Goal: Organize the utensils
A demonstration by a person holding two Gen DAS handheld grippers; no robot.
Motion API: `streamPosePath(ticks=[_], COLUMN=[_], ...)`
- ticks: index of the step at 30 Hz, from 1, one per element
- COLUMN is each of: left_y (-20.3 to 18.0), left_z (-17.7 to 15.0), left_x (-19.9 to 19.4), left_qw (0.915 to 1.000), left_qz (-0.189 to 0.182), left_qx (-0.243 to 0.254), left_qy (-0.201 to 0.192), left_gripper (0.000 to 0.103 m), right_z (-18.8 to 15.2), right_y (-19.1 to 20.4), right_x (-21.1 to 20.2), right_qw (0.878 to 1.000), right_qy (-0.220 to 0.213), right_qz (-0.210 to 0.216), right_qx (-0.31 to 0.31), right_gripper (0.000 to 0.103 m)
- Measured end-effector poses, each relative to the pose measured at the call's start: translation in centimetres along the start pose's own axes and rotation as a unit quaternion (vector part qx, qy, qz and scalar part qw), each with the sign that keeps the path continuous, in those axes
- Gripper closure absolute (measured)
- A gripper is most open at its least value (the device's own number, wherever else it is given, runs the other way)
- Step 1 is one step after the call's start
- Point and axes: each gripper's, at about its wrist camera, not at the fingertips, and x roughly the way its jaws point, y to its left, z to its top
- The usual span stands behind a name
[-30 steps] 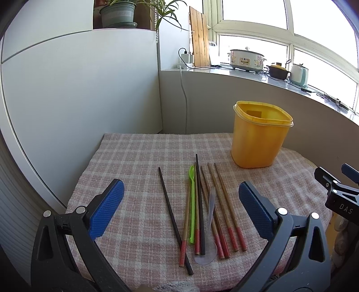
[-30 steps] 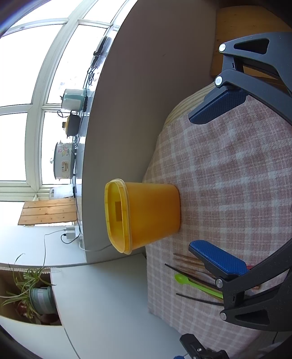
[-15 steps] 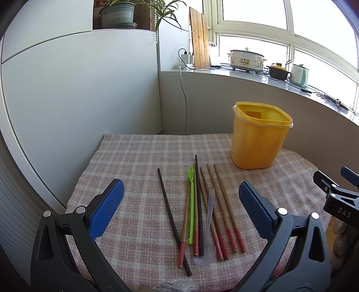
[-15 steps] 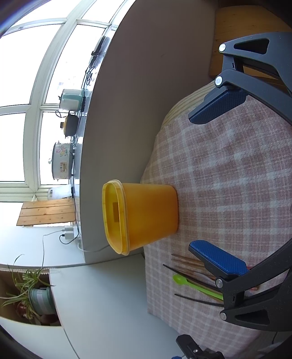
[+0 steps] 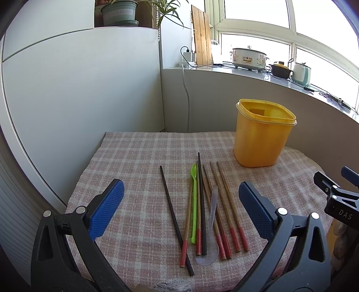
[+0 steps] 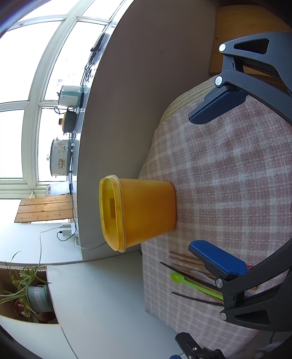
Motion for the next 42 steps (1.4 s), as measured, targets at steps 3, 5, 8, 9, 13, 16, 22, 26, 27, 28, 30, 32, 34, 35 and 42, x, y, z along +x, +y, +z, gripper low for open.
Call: streamPosePath(ticks=[3,5,8,9,13,16,22,26,27,28,30,32,34,35,42], left_y=[-0.1,-0.3,-0.7,-0.7,-1.0,-1.2,-1.4,-0.8,-0.4,0.0,1.1,2.2,3.2,3.6,5.2], left_z=[-0.2,-0.4,-0.7,-0.8,-1.1,-1.2,-1.3,-1.4,-1.5,-1.5,-1.6,-1.7,-1.8,-1.9,-2.4], left_x=[0.2,0.4,0.6,0.6,0.7,0.7,1.4,2.3,2.5,2.8,3.6,4.4,5.4,5.9,9.7], left_qw=[1.0000,1.0000,0.9999,0.9998,0.9998,0.9997,0.9994,0.9990,0.9989,0.9988,0.9980,0.9964,0.9941,0.9928,0.9777], left_qz=[0.000,-0.002,0.000,0.000,-0.003,-0.001,-0.007,-0.014,-0.016,-0.016,-0.012,-0.016,-0.025,-0.029,-0.086], left_qx=[0.001,0.006,0.013,0.014,0.013,0.017,0.021,0.017,0.013,0.010,0.004,-0.009,-0.018,-0.022,-0.040], left_qy=[0.003,0.007,0.011,0.012,0.017,0.017,0.026,0.037,0.041,0.045,0.061,0.082,0.104,0.114,0.187], left_gripper=[0.000,0.000,0.000,0.000,0.000,0.000,0.000,0.009,0.013,0.015,0.025,0.035,0.044,0.050,0.072], right_z=[-0.2,-0.5,-0.8,-0.9,-1.0,-1.1,-1.2,-1.0,-0.9,-0.9,-0.8,-0.7,-0.7,-0.7,-1.6], right_y=[0.1,0.0,-0.2,-0.3,-0.6,-0.7,-1.2,-1.1,-1.0,-0.9,-0.8,-0.5,-0.2,-0.1,1.3], right_x=[0.1,0.2,0.2,0.3,0.3,0.2,0.5,1.1,1.4,1.8,2.8,3.6,4.2,4.5,6.8], right_qw=[1.000,1.000,1.000,1.000,1.000,1.000,1.000,0.999,0.999,0.999,0.997,0.995,0.993,0.992,0.983], right_qy=[0.002,0.004,0.005,0.005,0.001,-0.004,-0.002,0.008,0.015,0.026,0.049,0.061,0.070,0.075,0.121], right_qz=[0.002,0.004,0.004,0.003,0.002,0.004,0.020,0.035,0.037,0.043,0.059,0.080,0.097,0.105,0.140], right_qx=[-0.004,-0.006,-0.004,-0.003,-0.004,-0.008,-0.005,-0.016,-0.016,-0.016,-0.013,-0.013,-0.015,-0.015,-0.013], right_gripper=[0.001,0.001,0.001,0.001,0.001,0.001,0.001,0.001,0.001,0.000,0.001,0.001,0.001,0.001,0.023])
